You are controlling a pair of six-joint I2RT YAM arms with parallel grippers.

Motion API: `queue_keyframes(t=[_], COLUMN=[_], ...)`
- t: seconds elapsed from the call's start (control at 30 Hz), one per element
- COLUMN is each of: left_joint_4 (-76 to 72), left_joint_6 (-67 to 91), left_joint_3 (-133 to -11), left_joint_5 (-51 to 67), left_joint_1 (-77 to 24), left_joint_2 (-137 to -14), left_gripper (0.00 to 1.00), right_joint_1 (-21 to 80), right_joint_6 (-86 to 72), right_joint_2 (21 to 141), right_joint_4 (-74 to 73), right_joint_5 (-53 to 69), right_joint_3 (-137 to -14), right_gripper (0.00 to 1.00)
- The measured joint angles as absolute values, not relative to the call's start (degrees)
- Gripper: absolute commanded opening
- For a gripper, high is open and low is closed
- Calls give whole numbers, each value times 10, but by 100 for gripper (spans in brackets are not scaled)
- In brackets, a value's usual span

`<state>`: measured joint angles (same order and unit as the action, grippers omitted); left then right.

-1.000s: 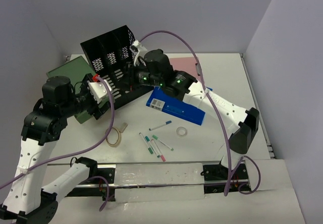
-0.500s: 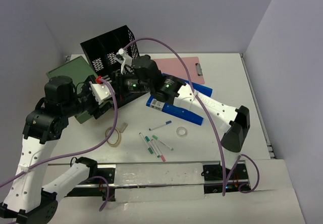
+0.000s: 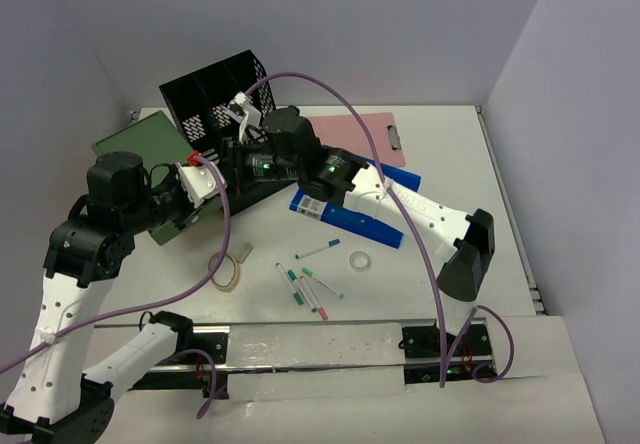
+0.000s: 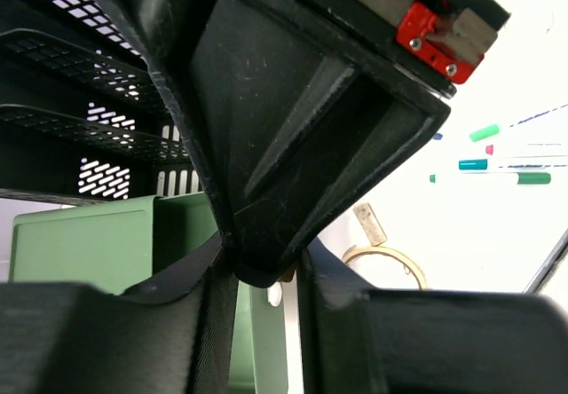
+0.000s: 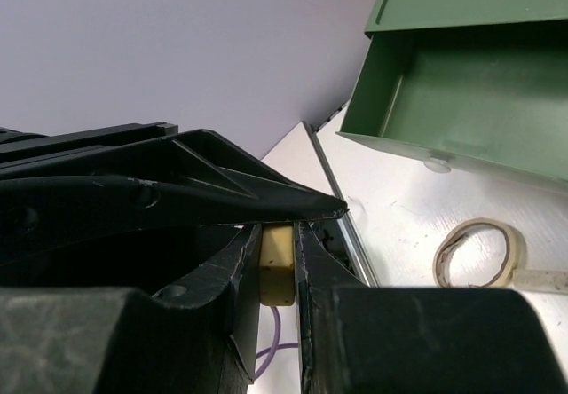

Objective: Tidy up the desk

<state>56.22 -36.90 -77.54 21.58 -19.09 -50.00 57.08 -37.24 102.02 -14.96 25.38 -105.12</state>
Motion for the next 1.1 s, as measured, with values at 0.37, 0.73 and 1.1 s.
queue_keyframes(t=[0.37,0.73,1.1], left_joint_4=[558,565,566], left_joint_6=[-363,-334,-315], left_joint_3=[-760,-743,-734], left_joint_5=[190,101,21], left_joint_1=[-192,-192,-131], left_joint_2=[-475,-503,-592], left_gripper=[0,0,4], right_joint_1=[563,495,446], right_joint_6=[-352,-365,-363], right_joint_2=[1025,987,921], right_joint_4=[-168,-148,-132], right_joint_5=[235,236,219], right_joint_3=[-1052,-972,-911], right_gripper=[74,74,74])
